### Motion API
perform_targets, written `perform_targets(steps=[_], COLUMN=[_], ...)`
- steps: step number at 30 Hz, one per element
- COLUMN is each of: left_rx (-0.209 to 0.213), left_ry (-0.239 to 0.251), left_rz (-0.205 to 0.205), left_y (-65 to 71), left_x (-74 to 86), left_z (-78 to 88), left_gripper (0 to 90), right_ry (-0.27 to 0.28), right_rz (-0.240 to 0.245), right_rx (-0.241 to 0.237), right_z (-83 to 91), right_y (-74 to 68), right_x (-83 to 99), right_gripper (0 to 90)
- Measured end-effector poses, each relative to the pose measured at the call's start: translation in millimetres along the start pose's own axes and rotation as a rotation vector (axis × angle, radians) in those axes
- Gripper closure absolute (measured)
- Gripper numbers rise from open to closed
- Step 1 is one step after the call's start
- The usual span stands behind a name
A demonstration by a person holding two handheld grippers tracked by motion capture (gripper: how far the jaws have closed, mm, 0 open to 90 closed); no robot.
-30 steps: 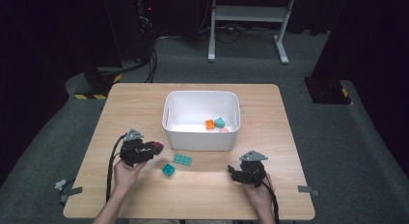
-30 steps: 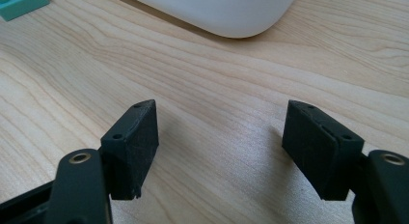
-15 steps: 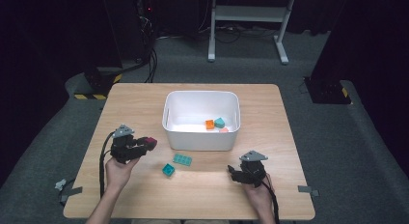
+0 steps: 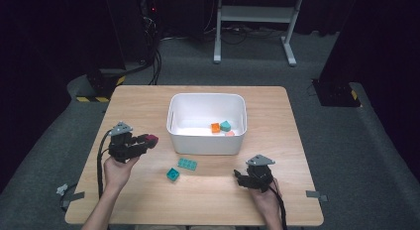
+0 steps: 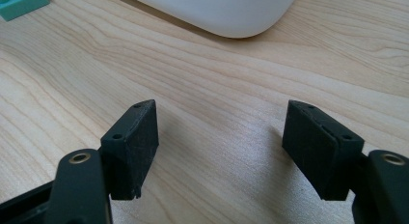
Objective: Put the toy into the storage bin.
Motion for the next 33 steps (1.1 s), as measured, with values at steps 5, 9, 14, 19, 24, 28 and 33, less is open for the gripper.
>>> perform_targets(steps=[5,9,14,19,24,28,33], left_rx=[-0.007,-0.011,-0.021,-0.007,0.004,0.011,0.029], left_ry=[0.004,0.011,0.023,0.043,0.046,0.045,0.055], left_rz=[0.006,-0.009,-0.041,-0.036,-0.040,-0.054,-0.047], left_y=[-0.1,1.5,4.9,8.7,13.0,16.7,21.5], left_x=[-7.9,-13.5,-23.6,-38.0,-44.5,-50.4,-59.0], left_z=[3.2,5.3,8.6,10.2,7.7,5.6,3.1], left_gripper=[58.5,58.5,58.4,58.4,58.4,58.4,58.3], right_ry=[0.000,0.000,0.000,0.000,0.000,0.000,0.000], right_rz=[0.000,0.000,0.000,0.000,0.000,0.000,0.001], right_rx=[0.000,0.000,0.000,0.000,0.000,0.000,0.000], right_z=[0.0,0.0,0.0,0.0,0.0,0.0,0.0], right_y=[0.0,0.0,0.0,0.0,0.0,0.0,0.0], right_x=[0.0,0.0,0.0,0.0,0.0,0.0,0.0], right_gripper=[28.4,28.4,28.4,28.4,28.4,28.4,28.4])
Point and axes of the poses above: each handheld gripper's, and its own axes: z roughly backward along the jaws, x roughly out of its underside, y roughly to its right, the point moved 7 cm from there along -z, roughly forward along the jaws, and after that the axes turned 8 degrees about -x, right-handed, at the moved point
